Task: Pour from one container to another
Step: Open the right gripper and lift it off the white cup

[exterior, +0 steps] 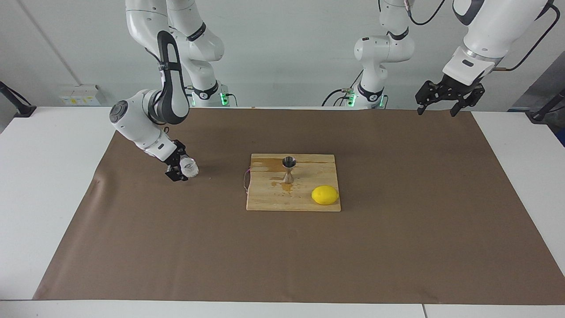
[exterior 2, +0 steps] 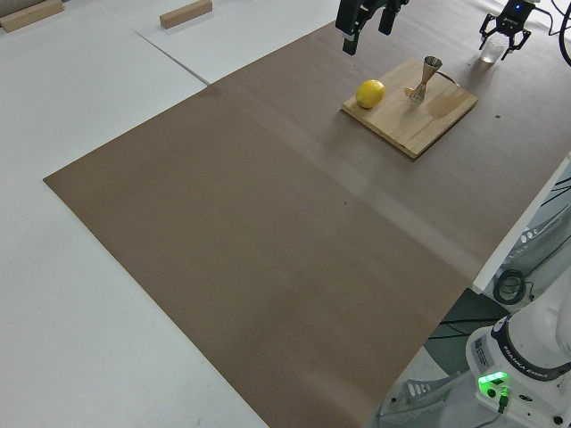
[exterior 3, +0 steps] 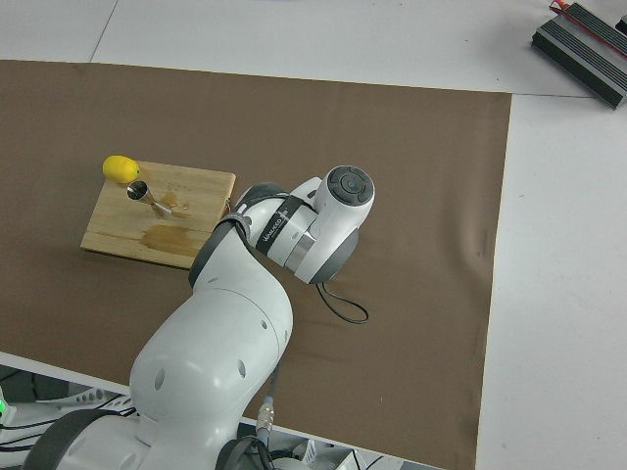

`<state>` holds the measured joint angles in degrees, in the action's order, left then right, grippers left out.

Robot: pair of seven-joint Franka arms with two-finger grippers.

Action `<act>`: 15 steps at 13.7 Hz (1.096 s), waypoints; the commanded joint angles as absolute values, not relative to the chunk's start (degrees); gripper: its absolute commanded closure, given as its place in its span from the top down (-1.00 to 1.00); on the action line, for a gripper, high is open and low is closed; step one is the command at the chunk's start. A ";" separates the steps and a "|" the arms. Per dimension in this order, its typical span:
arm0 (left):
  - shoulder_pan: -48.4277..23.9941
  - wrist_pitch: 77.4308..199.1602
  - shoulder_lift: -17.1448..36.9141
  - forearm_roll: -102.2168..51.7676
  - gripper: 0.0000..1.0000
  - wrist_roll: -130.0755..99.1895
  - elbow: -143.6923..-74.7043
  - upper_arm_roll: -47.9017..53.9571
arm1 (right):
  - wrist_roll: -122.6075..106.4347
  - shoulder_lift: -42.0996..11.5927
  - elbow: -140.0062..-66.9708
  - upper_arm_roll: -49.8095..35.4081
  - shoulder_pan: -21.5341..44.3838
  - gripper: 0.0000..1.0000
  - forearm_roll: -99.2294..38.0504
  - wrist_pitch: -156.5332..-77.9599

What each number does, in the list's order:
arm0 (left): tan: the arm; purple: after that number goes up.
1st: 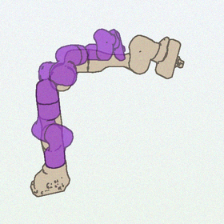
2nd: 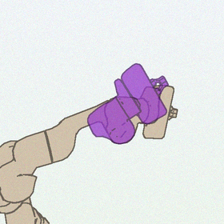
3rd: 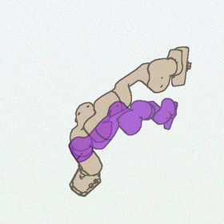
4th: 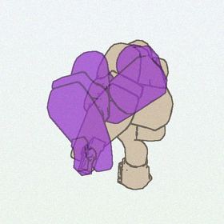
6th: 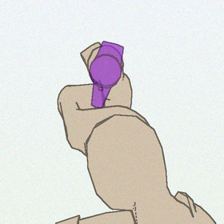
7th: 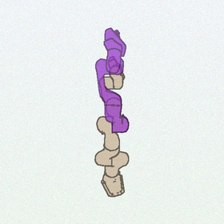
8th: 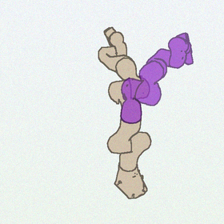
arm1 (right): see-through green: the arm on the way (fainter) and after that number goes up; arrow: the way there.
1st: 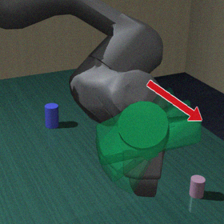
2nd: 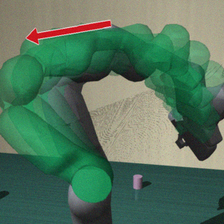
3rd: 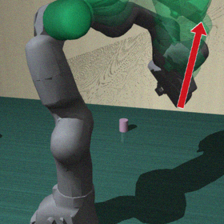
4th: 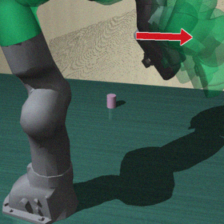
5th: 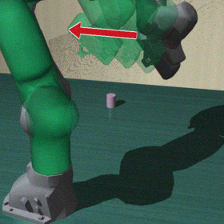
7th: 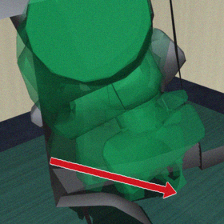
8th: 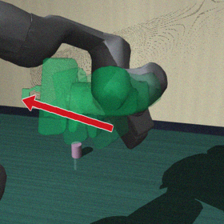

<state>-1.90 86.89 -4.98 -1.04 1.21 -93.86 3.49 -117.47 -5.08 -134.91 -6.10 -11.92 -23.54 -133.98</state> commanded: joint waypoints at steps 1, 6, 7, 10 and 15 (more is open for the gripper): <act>-1.67 86.22 -5.98 -1.49 1.00 1.32 -94.48 3.51 | -117.26 -2.04 -133.77 -6.59 -12.31 1.00 -25.22 -131.06; -1.67 86.13 -5.98 -1.49 1.00 1.32 -94.48 3.51 | -105.95 4.90 -132.63 -6.68 -11.51 1.00 -20.85 -124.73; -1.67 86.22 -5.98 -1.49 1.00 1.32 -94.48 3.43 | -101.73 6.23 -131.06 -6.85 -11.43 1.00 -18.05 -122.80; -1.67 86.22 -5.98 -1.49 1.00 1.32 -94.48 3.52 | -87.67 7.03 -123.43 -8.52 -11.43 1.00 -13.45 -116.38; -1.67 86.22 -5.98 -1.49 1.00 1.32 -94.48 3.52 | -59.21 6.24 -111.38 -10.19 -10.21 1.00 -10.64 -110.31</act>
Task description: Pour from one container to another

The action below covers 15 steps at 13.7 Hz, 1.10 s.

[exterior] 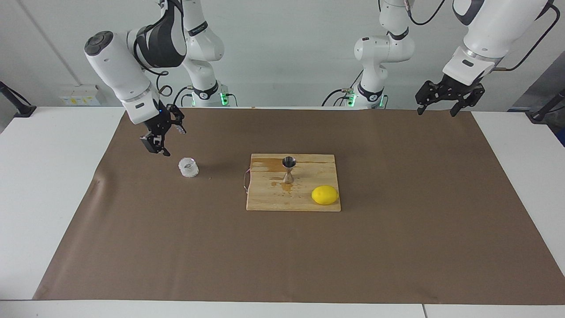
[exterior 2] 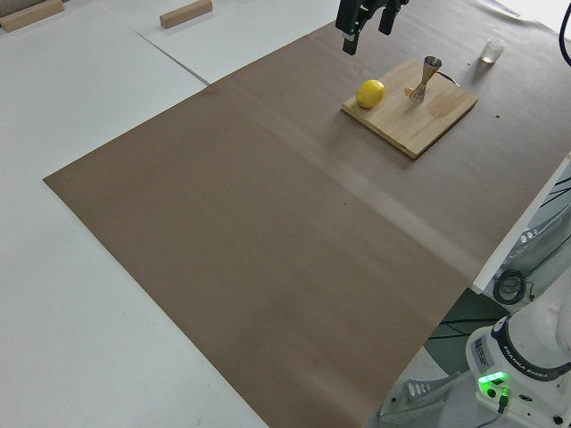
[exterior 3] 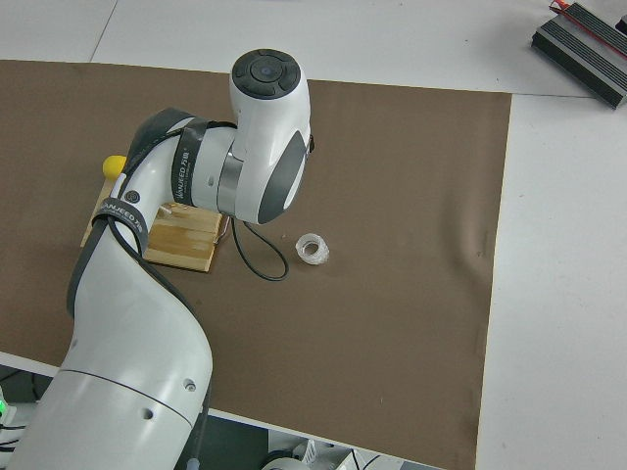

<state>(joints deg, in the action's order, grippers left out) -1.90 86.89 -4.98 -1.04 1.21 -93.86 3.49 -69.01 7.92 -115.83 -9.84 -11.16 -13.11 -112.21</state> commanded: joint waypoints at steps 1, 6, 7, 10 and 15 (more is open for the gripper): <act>-1.67 86.22 -5.98 -1.49 1.00 1.32 -94.48 3.52 | -55.93 5.37 -108.92 -10.20 -9.85 1.00 -8.63 -109.08; -1.67 86.22 -5.98 -1.49 1.00 1.32 -94.48 3.43 | -34.95 2.11 -98.01 -10.28 -8.00 1.00 -1.85 -106.26; -1.67 86.22 -5.98 -1.49 1.00 1.32 -94.48 3.43 | -29.76 1.94 -96.87 -10.28 -7.65 1.00 -0.80 -106.78; -1.67 86.22 -5.98 -1.49 1.00 1.32 -94.48 3.52 | -13.24 0.09 -92.99 -10.20 -7.47 1.00 0.62 -104.77; -1.67 86.22 -5.98 -1.49 1.00 1.32 -94.48 3.52 | 14.80 0.88 -92.64 -10.63 -6.95 1.00 0.35 -99.33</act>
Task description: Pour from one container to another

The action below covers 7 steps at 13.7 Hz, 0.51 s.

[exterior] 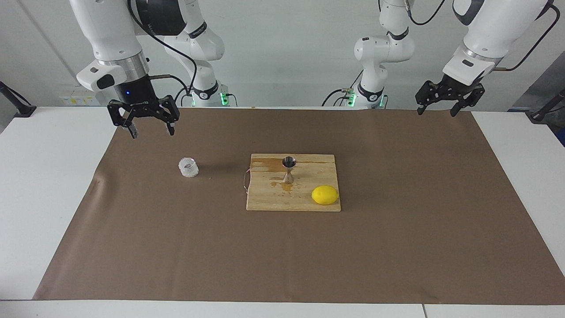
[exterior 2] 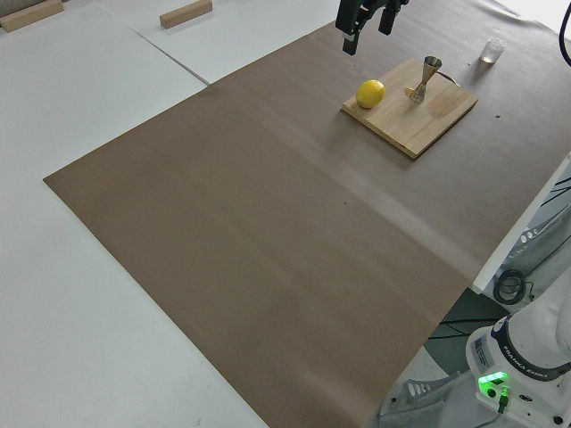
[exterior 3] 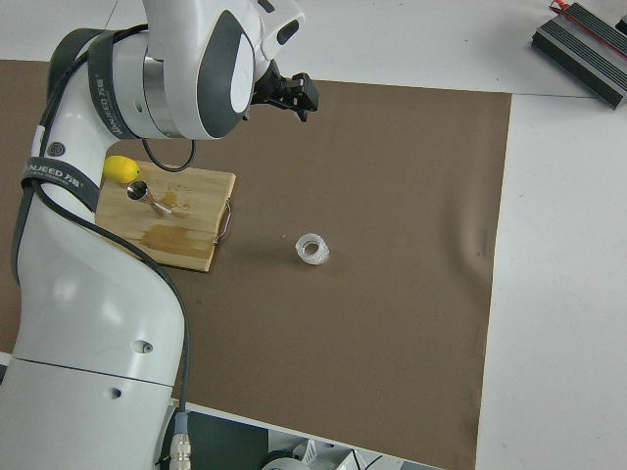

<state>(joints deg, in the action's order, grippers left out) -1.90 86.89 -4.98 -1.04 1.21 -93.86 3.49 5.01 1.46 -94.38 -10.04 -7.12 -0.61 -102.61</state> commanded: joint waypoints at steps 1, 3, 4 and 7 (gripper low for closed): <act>-1.67 86.22 -5.98 -1.49 1.00 1.32 -94.48 3.52 | 17.03 1.14 -92.38 -10.63 -6.77 1.00 0.18 -96.97; -1.67 86.22 -5.98 -1.49 1.00 1.32 -94.48 3.52 | 17.93 1.32 -91.85 -10.63 -6.77 1.00 0.00 -92.48; -1.67 86.22 -5.98 -1.49 1.00 1.32 -94.48 3.52 | 17.93 2.19 -92.80 -10.72 -6.68 1.00 0.00 -91.77; -1.67 86.13 -5.98 -1.49 1.00 1.32 -94.48 3.52 | 17.67 3.51 -94.92 -10.72 -6.68 1.00 0.00 -90.35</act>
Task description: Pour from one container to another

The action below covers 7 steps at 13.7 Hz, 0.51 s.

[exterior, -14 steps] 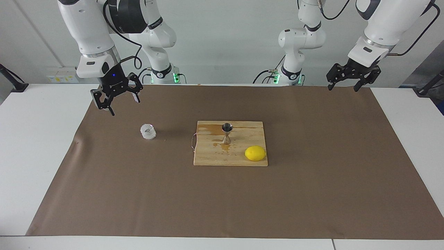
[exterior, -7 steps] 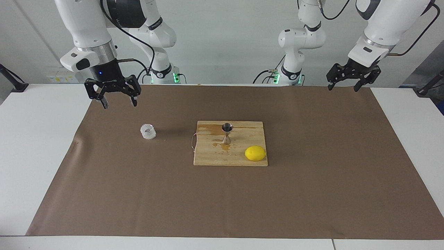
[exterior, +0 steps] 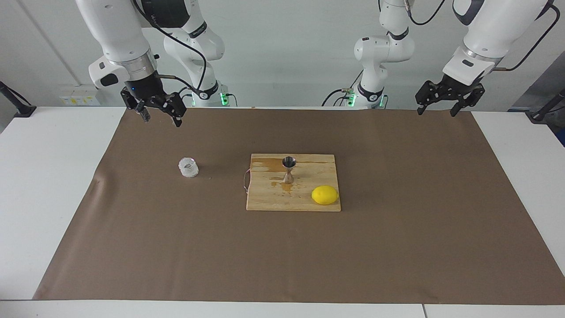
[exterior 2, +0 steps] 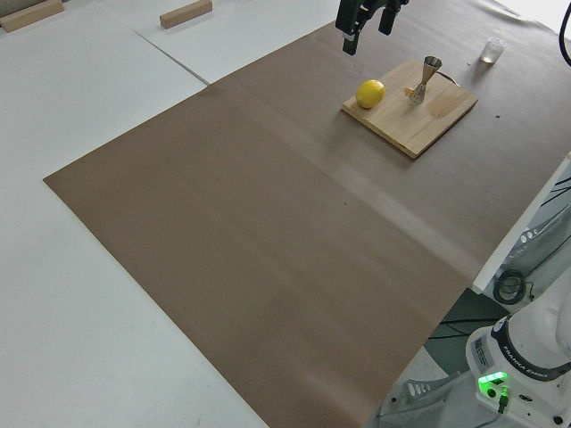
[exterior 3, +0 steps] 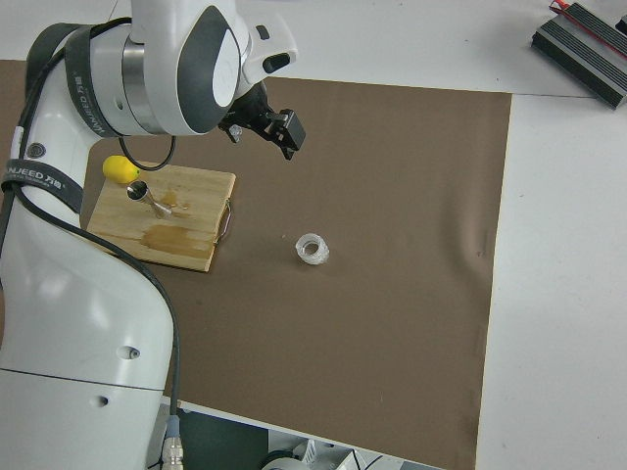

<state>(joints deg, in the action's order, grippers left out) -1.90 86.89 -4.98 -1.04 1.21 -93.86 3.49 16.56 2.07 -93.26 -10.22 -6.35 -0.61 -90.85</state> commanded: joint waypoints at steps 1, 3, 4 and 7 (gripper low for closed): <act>-1.67 86.13 -5.98 -1.49 1.00 1.32 -94.48 3.52 | 17.58 3.43 -94.83 -10.72 -6.68 1.00 0.00 -90.35; -1.67 86.22 -5.98 -1.49 1.00 1.32 -94.48 3.52 | 17.84 3.60 -95.10 -10.64 -6.77 1.00 0.09 -90.09; -1.67 86.22 -5.98 -1.49 1.00 1.32 -94.48 3.43 | 17.15 3.60 -95.01 -10.63 -6.85 1.00 0.44 -89.39; -1.67 86.13 -5.98 -1.49 1.00 1.32 -94.48 3.52 | 15.38 3.60 -95.01 -10.63 -6.68 1.00 0.35 -89.30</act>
